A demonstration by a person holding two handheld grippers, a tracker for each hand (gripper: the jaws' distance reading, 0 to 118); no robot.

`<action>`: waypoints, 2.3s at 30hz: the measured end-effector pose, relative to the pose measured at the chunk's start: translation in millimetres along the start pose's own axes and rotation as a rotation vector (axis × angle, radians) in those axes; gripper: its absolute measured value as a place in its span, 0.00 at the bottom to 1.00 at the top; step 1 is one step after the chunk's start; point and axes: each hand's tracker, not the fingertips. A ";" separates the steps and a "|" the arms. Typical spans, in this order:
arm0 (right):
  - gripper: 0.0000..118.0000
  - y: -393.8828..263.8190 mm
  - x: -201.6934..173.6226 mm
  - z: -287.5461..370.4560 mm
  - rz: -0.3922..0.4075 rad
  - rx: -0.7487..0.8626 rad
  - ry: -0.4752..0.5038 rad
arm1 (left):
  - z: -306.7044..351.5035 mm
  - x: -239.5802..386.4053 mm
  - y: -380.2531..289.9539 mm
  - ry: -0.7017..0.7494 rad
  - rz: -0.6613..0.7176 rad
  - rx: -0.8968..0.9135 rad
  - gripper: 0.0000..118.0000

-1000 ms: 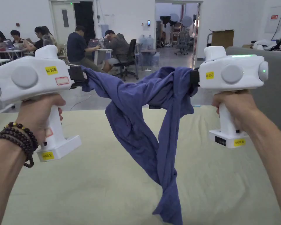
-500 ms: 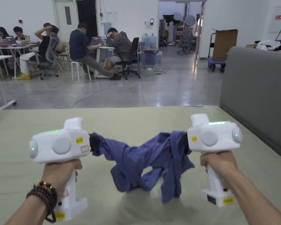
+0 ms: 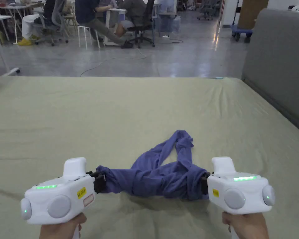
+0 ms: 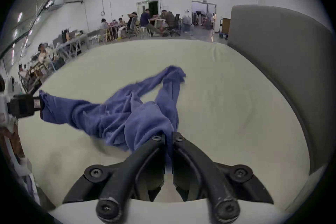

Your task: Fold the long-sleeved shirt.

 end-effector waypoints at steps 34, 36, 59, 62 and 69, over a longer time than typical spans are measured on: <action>0.00 -85.2 -2.9 76.7 -0.137 -0.079 -0.010 | -15.6 -21.9 -73.5 0.137 0.209 -0.219 0.98; 0.00 -71.4 5.0 68.7 -0.134 -0.085 -0.011 | -34.2 -18.4 -81.5 0.142 0.162 -0.270 0.83; 0.01 16.3 -11.3 -92.2 0.124 -0.403 -0.011 | -1.3 -4.5 -67.5 0.089 0.046 -0.154 0.10; 0.02 27.6 0.9 -74.4 0.098 -0.376 0.005 | 0.3 -5.5 -51.1 0.088 0.053 -0.107 0.10; 0.01 117.4 51.6 7.9 -0.065 -0.041 0.080 | 8.8 -2.3 70.3 -0.101 0.063 0.115 0.10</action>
